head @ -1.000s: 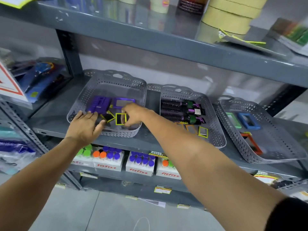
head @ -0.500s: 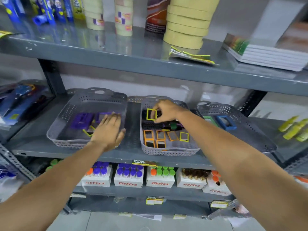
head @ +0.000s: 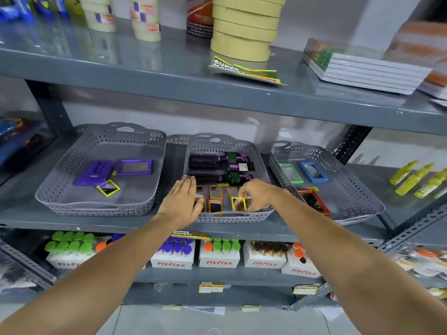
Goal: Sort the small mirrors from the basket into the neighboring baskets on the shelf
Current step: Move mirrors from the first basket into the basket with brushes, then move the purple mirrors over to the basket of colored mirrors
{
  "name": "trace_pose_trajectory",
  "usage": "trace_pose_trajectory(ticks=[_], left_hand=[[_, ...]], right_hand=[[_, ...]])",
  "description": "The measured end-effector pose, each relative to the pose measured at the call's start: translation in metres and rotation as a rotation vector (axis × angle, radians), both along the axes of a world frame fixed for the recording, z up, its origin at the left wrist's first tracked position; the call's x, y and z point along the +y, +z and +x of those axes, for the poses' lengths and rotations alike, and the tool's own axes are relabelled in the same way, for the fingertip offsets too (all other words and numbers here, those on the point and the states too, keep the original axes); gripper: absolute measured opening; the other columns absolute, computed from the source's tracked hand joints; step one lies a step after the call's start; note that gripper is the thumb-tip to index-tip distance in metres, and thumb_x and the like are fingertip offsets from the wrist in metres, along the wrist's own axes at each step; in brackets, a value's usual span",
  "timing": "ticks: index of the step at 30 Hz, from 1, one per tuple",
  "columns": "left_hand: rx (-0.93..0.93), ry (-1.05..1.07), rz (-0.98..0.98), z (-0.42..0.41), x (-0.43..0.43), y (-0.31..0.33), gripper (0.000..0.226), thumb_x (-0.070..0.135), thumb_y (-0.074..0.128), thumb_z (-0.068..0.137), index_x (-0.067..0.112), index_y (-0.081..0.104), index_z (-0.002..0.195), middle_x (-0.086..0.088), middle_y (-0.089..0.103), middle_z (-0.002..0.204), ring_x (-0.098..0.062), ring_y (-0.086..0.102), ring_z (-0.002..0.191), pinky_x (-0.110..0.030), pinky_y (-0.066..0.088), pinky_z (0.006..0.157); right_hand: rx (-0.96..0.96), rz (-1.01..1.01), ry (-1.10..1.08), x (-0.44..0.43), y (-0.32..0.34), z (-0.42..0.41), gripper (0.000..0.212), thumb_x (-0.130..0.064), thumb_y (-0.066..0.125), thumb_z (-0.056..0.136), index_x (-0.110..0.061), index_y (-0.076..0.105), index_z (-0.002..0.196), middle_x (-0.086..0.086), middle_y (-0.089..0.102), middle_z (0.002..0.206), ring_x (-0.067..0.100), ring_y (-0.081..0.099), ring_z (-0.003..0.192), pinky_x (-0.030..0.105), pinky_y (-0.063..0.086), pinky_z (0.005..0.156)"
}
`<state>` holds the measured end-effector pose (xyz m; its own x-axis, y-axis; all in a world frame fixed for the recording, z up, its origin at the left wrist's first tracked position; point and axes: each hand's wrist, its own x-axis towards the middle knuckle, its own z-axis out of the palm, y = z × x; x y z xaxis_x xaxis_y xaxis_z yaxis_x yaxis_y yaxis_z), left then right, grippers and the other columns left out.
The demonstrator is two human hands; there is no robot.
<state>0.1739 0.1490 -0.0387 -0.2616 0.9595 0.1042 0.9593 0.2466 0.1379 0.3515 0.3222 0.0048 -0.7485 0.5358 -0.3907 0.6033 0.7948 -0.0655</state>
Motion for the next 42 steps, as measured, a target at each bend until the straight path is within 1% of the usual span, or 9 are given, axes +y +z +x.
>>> trace_pose_trajectory(ticks=[8,14,17,19,21,29,33,37,42], left_hand=[[0.014,0.005,-0.002,-0.001,0.001,-0.005,0.069,0.041,0.02,0.094,-0.002,0.005,0.146,-0.02,0.013,0.155,-0.027,0.005,0.144,-0.035,0.006,0.119],[0.012,0.006,-0.005,-0.001,0.001,-0.007,0.074,0.045,0.013,0.089,-0.002,0.004,0.147,-0.019,0.013,0.155,-0.026,0.004,0.144,-0.035,0.006,0.119],[0.016,0.02,0.004,-0.001,0.0,-0.006,0.074,0.049,0.017,0.094,-0.001,0.005,0.147,-0.018,0.013,0.155,-0.026,0.003,0.145,-0.036,0.005,0.119],[0.034,0.066,0.032,-0.002,-0.003,-0.001,0.085,0.059,0.006,0.087,-0.002,0.007,0.147,-0.018,0.015,0.155,-0.026,0.004,0.144,-0.036,0.006,0.119],[0.043,0.105,0.06,-0.008,-0.008,0.006,0.093,0.063,-0.004,0.08,-0.002,0.008,0.146,-0.018,0.015,0.155,-0.026,0.004,0.144,-0.036,0.005,0.118],[0.076,0.334,0.119,-0.088,-0.068,0.033,0.087,0.061,0.01,0.087,-0.005,0.017,0.143,-0.023,0.026,0.15,-0.031,0.015,0.142,-0.039,0.013,0.118],[0.077,0.426,0.123,-0.135,-0.108,0.033,0.097,0.063,0.0,0.077,-0.007,0.022,0.142,-0.024,0.032,0.147,-0.032,0.018,0.141,-0.039,0.012,0.117],[0.078,0.479,0.105,-0.171,-0.137,0.028,0.1,0.065,-0.001,0.076,-0.006,0.021,0.142,-0.023,0.032,0.146,-0.031,0.018,0.141,-0.038,0.012,0.117],[0.048,0.426,0.112,-0.19,-0.157,0.012,0.11,0.072,-0.013,0.077,-0.008,0.027,0.141,-0.026,0.036,0.144,-0.035,0.027,0.137,-0.042,0.017,0.116]], right_hand=[[-0.09,0.029,0.081,0.002,-0.014,-0.006,0.048,-0.002,0.061,0.077,-0.015,0.06,0.123,0.007,0.066,0.114,0.028,0.063,0.099,0.041,0.056,0.083],[-0.081,0.007,0.079,0.002,-0.013,-0.005,0.045,-0.004,0.061,0.079,-0.011,0.06,0.123,0.01,0.066,0.114,0.028,0.062,0.098,0.038,0.055,0.083],[-0.031,-0.012,0.049,0.003,-0.009,-0.003,0.046,-0.023,0.071,0.077,-0.011,0.059,0.121,0.006,0.064,0.113,0.022,0.06,0.097,0.034,0.053,0.083],[0.04,-0.007,0.039,0.006,0.0,-0.005,0.051,-0.045,0.075,0.072,-0.014,0.061,0.111,0.003,0.063,0.108,0.02,0.06,0.094,0.034,0.053,0.083],[0.09,0.041,0.046,0.012,0.009,-0.014,0.049,-0.049,0.073,0.073,-0.016,0.062,0.108,0.004,0.064,0.108,0.022,0.061,0.097,0.036,0.052,0.086],[0.248,0.22,0.108,-0.03,0.042,-0.122,0.043,-0.055,0.058,0.079,-0.02,0.065,0.104,0.005,0.067,0.113,0.029,0.062,0.104,0.042,0.055,0.083],[0.31,0.225,0.13,-0.077,0.041,-0.194,0.036,-0.05,0.058,0.082,-0.017,0.064,0.097,0.012,0.068,0.11,0.031,0.065,0.102,0.037,0.055,0.081],[0.313,0.253,0.042,-0.123,0.028,-0.255,0.042,-0.045,0.059,0.085,-0.011,0.064,0.109,0.015,0.066,0.116,0.033,0.065,0.105,0.037,0.053,0.083],[0.29,0.172,0.041,-0.165,0.0,-0.304,0.049,-0.055,0.057,0.082,-0.012,0.065,0.105,0.013,0.069,0.111,0.031,0.066,0.101,0.034,0.053,0.077]])
